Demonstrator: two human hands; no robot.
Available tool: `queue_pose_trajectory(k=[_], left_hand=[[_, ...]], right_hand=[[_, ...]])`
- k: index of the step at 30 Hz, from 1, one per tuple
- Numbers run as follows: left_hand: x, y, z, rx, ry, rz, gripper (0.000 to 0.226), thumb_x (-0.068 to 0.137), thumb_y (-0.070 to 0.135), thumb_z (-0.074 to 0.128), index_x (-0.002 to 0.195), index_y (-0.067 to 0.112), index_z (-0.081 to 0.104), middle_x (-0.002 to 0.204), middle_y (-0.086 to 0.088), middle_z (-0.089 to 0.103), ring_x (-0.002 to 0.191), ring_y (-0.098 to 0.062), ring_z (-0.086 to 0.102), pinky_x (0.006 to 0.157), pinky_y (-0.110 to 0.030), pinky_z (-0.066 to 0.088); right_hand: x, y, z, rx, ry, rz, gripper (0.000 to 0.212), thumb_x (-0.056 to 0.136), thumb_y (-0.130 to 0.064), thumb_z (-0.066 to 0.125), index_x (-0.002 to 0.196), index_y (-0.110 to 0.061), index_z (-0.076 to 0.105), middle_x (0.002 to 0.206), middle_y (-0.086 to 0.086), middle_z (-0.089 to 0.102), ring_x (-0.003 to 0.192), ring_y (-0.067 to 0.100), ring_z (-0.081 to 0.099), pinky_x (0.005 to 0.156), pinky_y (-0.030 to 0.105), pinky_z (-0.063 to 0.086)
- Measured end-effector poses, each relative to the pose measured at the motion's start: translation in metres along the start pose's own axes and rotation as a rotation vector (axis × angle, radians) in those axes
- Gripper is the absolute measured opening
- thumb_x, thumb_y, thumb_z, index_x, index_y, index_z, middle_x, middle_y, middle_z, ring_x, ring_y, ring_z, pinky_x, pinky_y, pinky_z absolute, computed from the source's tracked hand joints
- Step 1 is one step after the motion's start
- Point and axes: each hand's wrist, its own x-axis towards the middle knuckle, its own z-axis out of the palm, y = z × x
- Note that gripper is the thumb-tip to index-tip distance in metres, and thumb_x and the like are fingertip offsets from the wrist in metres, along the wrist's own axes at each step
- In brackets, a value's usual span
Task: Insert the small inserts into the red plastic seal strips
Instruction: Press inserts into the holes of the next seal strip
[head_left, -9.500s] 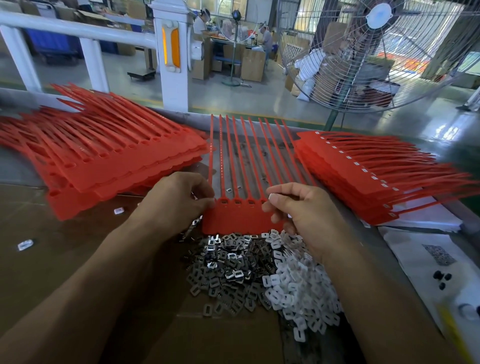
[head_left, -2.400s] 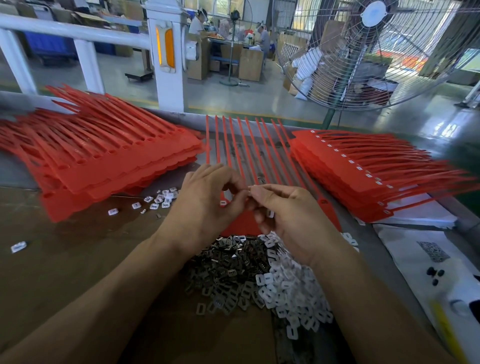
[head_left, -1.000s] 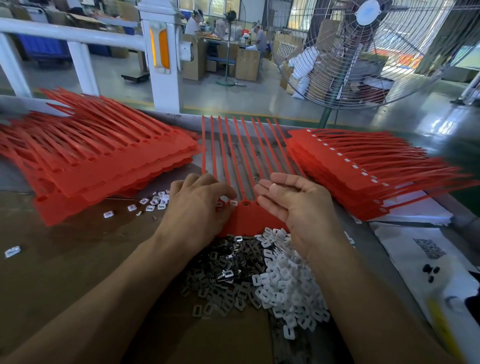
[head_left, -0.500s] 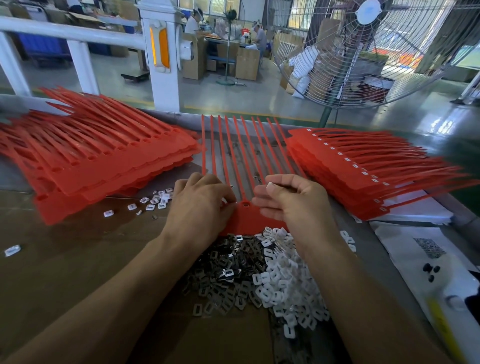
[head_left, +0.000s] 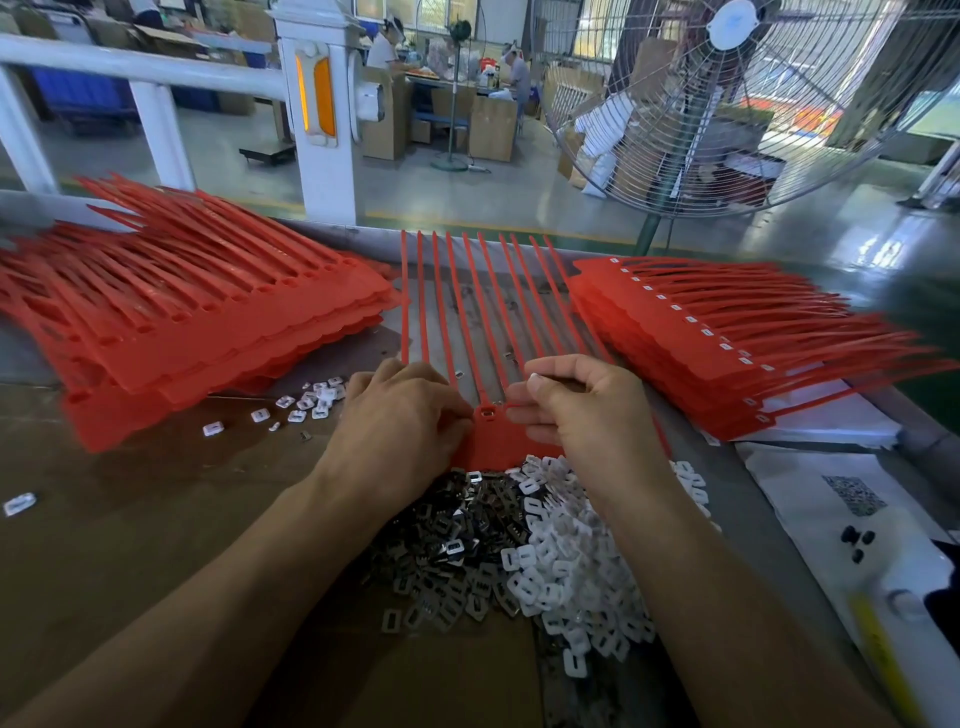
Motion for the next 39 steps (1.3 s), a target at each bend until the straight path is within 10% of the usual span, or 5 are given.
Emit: queue_pose_trajectory(k=[11, 39], left_hand=[[-0.003, 0.007, -0.008, -0.015, -0.12, -0.066, 0.025, 0.096, 0.042, 0.058, 0.119, 0.045, 0.068, 0.152, 0.009, 0.044, 0.143, -0.017, 0.025, 0.116, -0.043, 0.016], [-0.007, 0.001, -0.021, 0.087, -0.001, -0.138, 0.026, 0.091, 0.021, 0.062, 0.1, 0.041, 0.076, 0.11, 0.015, 0.061, 0.111, -0.017, 0.046, 0.096, -0.036, 0.028]], right_hand=[[0.0, 0.004, 0.0, -0.021, 0.002, -0.045, 0.017, 0.102, -0.01, 0.061, 0.102, -0.022, 0.072, 0.084, -0.006, 0.079, 0.076, 0.01, 0.076, 0.066, 0.021, 0.06], [0.006, 0.012, -0.002, -0.222, 0.031, -0.067, 0.012, 0.098, -0.016, 0.069, 0.093, -0.026, 0.072, 0.075, -0.006, 0.074, 0.06, 0.0, 0.066, 0.055, 0.014, 0.05]])
